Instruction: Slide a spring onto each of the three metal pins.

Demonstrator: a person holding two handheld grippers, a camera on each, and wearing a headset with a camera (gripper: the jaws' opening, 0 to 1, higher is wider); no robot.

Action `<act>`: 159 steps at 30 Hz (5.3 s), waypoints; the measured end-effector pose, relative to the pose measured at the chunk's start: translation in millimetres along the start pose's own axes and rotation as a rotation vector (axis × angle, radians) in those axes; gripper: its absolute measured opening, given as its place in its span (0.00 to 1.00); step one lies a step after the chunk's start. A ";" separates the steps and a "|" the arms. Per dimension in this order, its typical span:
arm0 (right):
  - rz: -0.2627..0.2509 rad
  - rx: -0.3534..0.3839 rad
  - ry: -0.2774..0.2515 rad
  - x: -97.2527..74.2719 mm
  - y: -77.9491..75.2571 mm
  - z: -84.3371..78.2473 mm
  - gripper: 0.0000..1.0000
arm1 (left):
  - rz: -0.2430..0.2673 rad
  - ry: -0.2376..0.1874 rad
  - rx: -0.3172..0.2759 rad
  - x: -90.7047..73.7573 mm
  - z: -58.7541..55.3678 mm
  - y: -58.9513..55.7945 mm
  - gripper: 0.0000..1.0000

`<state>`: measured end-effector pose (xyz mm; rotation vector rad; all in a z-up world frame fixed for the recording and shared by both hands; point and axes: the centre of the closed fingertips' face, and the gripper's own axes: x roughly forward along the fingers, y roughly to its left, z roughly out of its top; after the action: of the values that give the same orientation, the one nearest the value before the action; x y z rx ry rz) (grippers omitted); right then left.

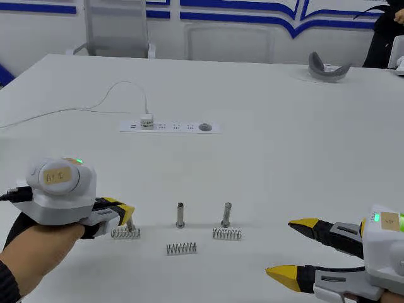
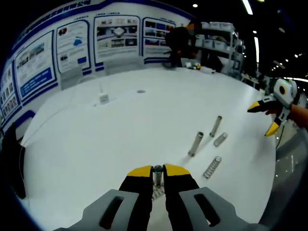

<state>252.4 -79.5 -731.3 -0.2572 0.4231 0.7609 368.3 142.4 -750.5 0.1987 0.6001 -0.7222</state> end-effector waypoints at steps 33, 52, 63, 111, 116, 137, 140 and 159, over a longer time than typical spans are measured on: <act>0.056 -0.040 0.030 19.9 -3.2 9.4 0.50 | -0.120 -0.173 0.044 -42.4 -5.6 -41.9 0.30; 0.167 -0.094 0.145 75.2 -12.6 -5.2 0.28 | -0.206 -0.133 0.084 -39.0 -29.7 -80.1 0.32; 0.219 -0.120 0.213 95.0 -12.5 -20.7 0.21 | -0.225 -0.120 0.085 -37.0 -34.5 -92.9 0.32; 0.370 -0.247 0.256 60.6 51.4 -2.2 0.11 | -0.387 -0.057 0.377 7.9 -29.2 -155.4 0.29; 0.406 -0.291 0.287 59.1 63.9 -2.0 0.11 | -0.405 -0.049 0.442 9.9 -35.8 -166.0 0.27; 0.421 -0.267 0.307 50.2 91.1 5.2 0.11 | -0.410 -0.043 0.526 13.2 -49.7 -186.5 0.11; 0.407 -0.245 0.283 48.7 92.6 8.7 0.11 | -0.413 -0.050 0.500 12.2 -49.2 -188.0 0.10; 0.336 -0.128 0.147 51.6 92.3 29.8 0.12 | -0.451 -0.092 0.301 7.3 -40.8 -186.6 0.10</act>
<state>228.4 27.7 -735.4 -0.3692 0.5654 1.1045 229.1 15.2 -782.2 0.3114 0.4485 -1.2539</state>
